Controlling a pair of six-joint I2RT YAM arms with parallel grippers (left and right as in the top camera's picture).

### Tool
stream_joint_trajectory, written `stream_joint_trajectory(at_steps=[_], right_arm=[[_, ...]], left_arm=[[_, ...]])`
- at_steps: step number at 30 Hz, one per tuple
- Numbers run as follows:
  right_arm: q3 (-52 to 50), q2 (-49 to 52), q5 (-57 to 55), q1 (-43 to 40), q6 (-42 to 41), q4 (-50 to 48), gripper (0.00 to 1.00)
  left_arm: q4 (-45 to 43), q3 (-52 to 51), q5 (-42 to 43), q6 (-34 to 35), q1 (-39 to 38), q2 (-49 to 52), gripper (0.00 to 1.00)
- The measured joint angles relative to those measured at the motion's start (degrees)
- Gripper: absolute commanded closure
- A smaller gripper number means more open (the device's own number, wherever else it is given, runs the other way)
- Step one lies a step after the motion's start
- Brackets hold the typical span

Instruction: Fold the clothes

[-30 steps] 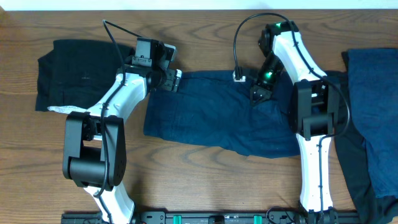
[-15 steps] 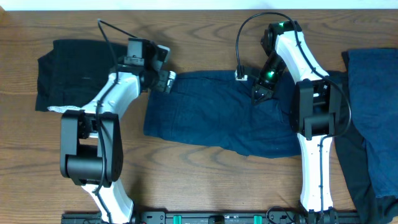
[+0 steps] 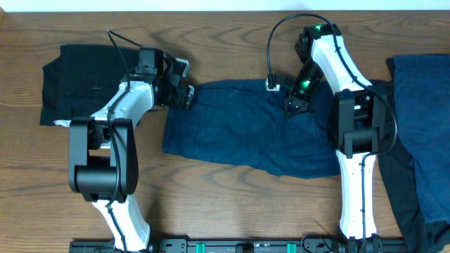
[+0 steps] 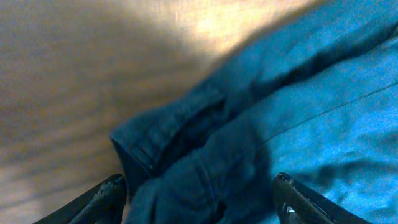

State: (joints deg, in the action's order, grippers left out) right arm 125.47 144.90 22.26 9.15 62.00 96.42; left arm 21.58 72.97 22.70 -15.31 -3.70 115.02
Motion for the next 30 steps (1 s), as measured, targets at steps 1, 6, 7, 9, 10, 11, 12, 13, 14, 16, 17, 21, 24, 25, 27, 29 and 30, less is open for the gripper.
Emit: stream_joint_trajectory(at_steps=[1,6,7,9,10,11,12,13,14,16,17,21,24,25,27,29,30], right_arm=[[0.0,0.0,0.0,0.0,0.0,0.0,0.99],[-0.02,0.0,-0.02,0.0,0.0,-0.17,0.99],[0.0,0.0,0.0,0.0,0.0,-0.26,0.99],[0.0,0.0,0.0,0.0,0.0,-0.28,0.99],[0.0,0.0,0.0,0.0,0.0,-0.28,0.99],[0.0,0.0,0.0,0.0,0.0,-0.28,0.99],[0.0,0.0,0.0,0.0,0.0,-0.28,0.99],[0.0,0.0,0.0,0.0,0.0,-0.28,0.99],[0.0,0.0,0.0,0.0,0.0,-0.28,0.99],[0.0,0.0,0.0,0.0,0.0,-0.28,0.99],[0.0,0.0,0.0,0.0,0.0,-0.28,0.99],[0.0,0.0,0.0,0.0,0.0,-0.28,0.99],[0.0,0.0,-0.02,0.0,0.0,-0.28,0.99],[0.0,0.0,-0.02,0.0,0.0,-0.28,0.99],[0.0,0.0,-0.02,0.0,0.0,-0.28,0.99],[0.0,0.0,-0.02,0.0,0.0,-0.31,0.99],[0.0,0.0,0.0,0.0,0.0,-0.28,0.99]], left_arm=[[0.26,-0.07,0.07,-0.2,0.0,0.37,0.24],[0.63,-0.09,0.31,-0.04,0.02,0.17,0.26],[0.98,-0.09,0.31,-0.04,0.0,-0.22,0.26],[2.25,-0.17,0.31,0.0,0.02,-1.55,0.29],[2.99,-0.22,0.35,0.0,0.02,-2.62,0.3],[3.69,-0.22,0.37,-0.02,0.02,-3.78,0.3],[4.24,-0.24,0.5,-0.02,0.02,-4.96,0.31],[4.72,-0.22,0.55,0.02,0.0,-6.19,0.31],[5.27,-0.22,0.57,0.0,-0.02,-7.1,0.32],[6.08,-0.22,0.74,0.0,-0.2,-8.13,0.32],[6.34,-0.22,0.74,0.0,-0.26,-8.17,0.32],[6.75,-0.26,0.7,-0.22,-0.72,-7.87,0.31],[6.08,-0.26,-0.59,-1.16,-0.96,-7.85,0.31],[5.51,-0.26,-1.44,-1.29,-0.98,-7.78,0.31],[3.89,-0.26,-4.13,-1.46,-0.96,-7.48,0.3],[2.67,-0.26,-6.49,-1.49,-0.96,-6.93,0.3],[2.1,-0.26,-7.37,-1.51,-0.96,-6.51,0.3]])
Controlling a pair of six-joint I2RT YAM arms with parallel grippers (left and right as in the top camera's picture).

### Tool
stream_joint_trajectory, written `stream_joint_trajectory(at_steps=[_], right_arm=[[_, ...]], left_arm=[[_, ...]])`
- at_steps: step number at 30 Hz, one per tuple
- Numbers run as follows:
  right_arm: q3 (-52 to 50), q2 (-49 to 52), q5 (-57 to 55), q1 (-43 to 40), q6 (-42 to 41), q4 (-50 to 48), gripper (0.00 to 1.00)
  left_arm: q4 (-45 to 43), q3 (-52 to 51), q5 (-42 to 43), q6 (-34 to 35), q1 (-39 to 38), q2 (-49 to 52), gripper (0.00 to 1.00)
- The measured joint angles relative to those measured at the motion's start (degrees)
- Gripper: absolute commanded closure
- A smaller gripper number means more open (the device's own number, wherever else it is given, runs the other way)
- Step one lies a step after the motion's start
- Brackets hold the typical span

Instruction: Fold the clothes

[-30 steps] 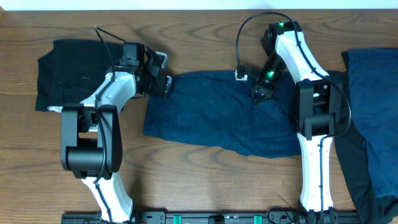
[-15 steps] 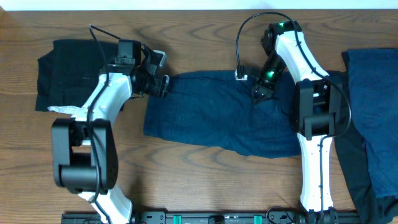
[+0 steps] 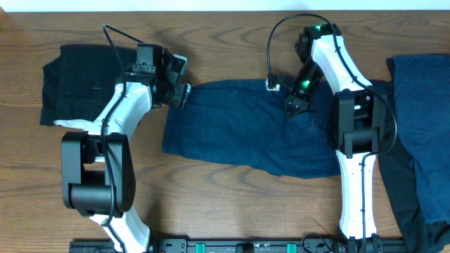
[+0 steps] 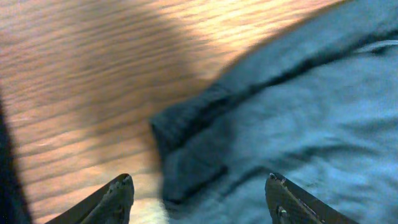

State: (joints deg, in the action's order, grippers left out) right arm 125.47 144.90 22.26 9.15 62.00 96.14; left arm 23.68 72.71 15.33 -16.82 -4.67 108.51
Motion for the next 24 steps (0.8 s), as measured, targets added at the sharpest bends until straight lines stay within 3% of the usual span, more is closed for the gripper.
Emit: stream_joint_trajectory(at_steps=[15,21,24], right_arm=[[0.0,0.0,0.02,0.0,0.0,-0.48,0.98],[0.0,0.0,0.02,0.0,0.0,-0.57,0.99],[0.0,0.0,0.02,0.0,0.0,-0.68,0.98]], left_arm=[[0.07,-0.02,-0.66,0.11,0.0,5.01,0.37],[1.75,-0.04,-0.11,0.76,0.0,2.36,0.59],[3.08,-0.04,0.39,0.92,-0.07,1.7,0.61]])
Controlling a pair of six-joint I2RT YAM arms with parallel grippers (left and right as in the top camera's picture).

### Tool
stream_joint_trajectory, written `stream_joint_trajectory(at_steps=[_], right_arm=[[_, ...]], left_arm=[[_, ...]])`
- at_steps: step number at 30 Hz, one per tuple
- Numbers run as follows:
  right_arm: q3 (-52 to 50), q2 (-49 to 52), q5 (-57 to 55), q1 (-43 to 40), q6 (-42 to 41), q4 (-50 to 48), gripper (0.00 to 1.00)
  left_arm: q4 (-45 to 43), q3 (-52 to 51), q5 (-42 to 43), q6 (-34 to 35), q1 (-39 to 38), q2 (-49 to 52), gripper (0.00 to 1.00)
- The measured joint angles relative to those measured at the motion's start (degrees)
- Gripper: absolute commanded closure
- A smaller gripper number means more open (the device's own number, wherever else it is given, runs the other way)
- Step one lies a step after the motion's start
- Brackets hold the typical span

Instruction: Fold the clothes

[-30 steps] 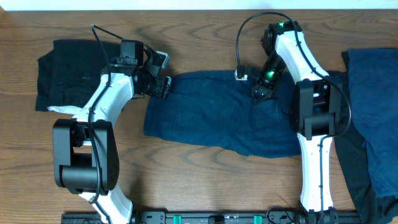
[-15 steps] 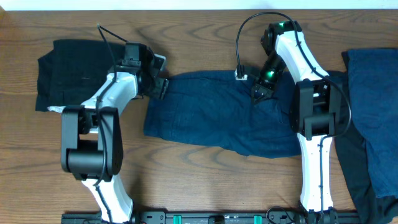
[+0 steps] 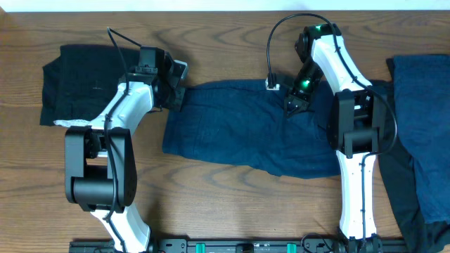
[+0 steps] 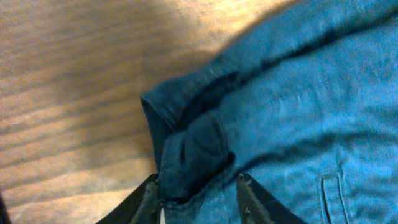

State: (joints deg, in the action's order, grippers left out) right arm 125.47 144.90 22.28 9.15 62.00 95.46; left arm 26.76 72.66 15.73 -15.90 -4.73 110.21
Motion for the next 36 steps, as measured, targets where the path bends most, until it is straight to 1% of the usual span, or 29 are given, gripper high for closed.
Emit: stream_joint_trajectory(at_steps=[6,7,9,20,26,36], right_arm=[[0.0,0.0,0.0,0.0,0.0,-0.22,0.98],[0.0,0.0,0.0,0.0,0.0,-0.22,0.98],[0.0,0.0,0.0,0.0,-0.02,-0.22,0.98],[-0.02,0.0,0.0,0.0,0.0,-0.22,0.97],[0.0,0.0,0.0,0.0,-0.02,-0.26,0.97],[0.0,0.0,0.0,0.0,0.0,-0.35,0.97]], left_arm=[[2.08,0.0,0.48,0.02,-0.57,-0.02,0.6],[2.16,0.0,0.48,0.02,-0.63,-0.02,0.55],[2.08,0.0,0.61,0.09,-0.74,-0.02,0.53],[-2.97,0.0,0.37,0.24,-0.74,0.48,0.51],[-3.06,0.0,0.37,0.24,-0.74,1.07,0.51],[-4.72,0.0,-3.41,0.24,-0.74,1.11,0.51]])
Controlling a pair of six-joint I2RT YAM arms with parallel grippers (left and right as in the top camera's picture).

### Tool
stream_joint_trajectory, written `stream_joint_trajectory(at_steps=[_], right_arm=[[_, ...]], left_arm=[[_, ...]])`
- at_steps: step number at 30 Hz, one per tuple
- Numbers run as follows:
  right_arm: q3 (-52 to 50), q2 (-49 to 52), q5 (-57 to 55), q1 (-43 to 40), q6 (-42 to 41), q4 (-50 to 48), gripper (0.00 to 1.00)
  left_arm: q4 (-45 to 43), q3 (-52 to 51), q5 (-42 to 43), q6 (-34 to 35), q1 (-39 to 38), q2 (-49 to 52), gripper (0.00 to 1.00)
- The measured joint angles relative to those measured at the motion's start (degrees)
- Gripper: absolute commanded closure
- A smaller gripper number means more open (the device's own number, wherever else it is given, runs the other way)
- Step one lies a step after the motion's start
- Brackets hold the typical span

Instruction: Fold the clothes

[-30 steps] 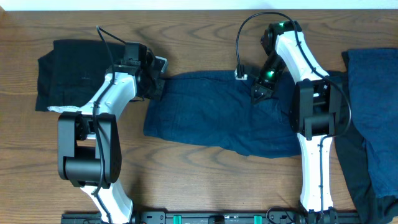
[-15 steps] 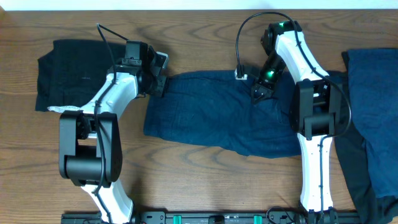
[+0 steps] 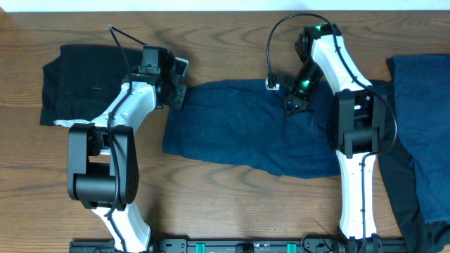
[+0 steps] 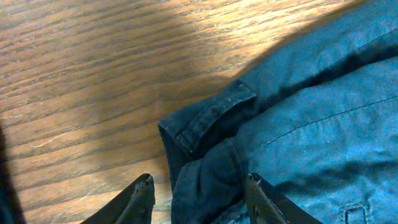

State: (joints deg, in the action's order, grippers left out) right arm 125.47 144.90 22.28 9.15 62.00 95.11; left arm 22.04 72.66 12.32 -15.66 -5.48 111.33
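Observation:
A dark blue denim garment lies spread across the middle of the table. Its upper left corner is bunched, with a hemmed flap turned up. My left gripper is at that corner. In the left wrist view the left gripper stands open, and a fold of denim lies between its fingertips, with a gap showing on the left side. My right gripper rests on the garment's upper edge near the middle; its jaws are too dark to read against the cloth.
A black cloth lies at the far left, close behind the left arm. Another blue garment lies at the right edge, over a darker one. Bare wood borders the denim corner.
The left jaws stand slightly wider apart round the denim corner than before, and the hemmed flap of the corner shows more plainly. In the overhead view neither arm has shifted noticeably.
The left gripper was wide open over the garment's upper left corner. It was then a little further left at the edge, still wide. Then its jaws stood narrow round the corner fold, and now somewhat wider. The right arm stayed on the upper edge throughout.

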Motion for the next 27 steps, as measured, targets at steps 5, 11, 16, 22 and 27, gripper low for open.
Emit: stream_joint_trajectory(at_steps=[5,11,16,22,27], right_arm=[[0.0,0.0,0.0,0.0,-0.02,0.0,0.97],[0.0,0.0,0.0,0.0,0.0,0.0,0.97],[0.0,0.0,0.0,0.0,-0.02,0.02,0.97],[0.0,0.02,0.0,0.0,-0.02,0.0,0.97],[0.0,0.0,0.0,0.0,-0.02,0.02,0.97]], left_arm=[[0.0,0.0,-0.57,0.0,0.0,0.83,0.5],[0.02,0.0,-0.24,0.0,0.0,1.62,0.5],[0.0,0.0,-0.04,0.0,0.0,1.62,0.51],[0.9,0.0,1.33,0.57,-0.02,1.62,0.85],[2.75,0.0,3.23,0.61,0.0,1.57,0.91]])
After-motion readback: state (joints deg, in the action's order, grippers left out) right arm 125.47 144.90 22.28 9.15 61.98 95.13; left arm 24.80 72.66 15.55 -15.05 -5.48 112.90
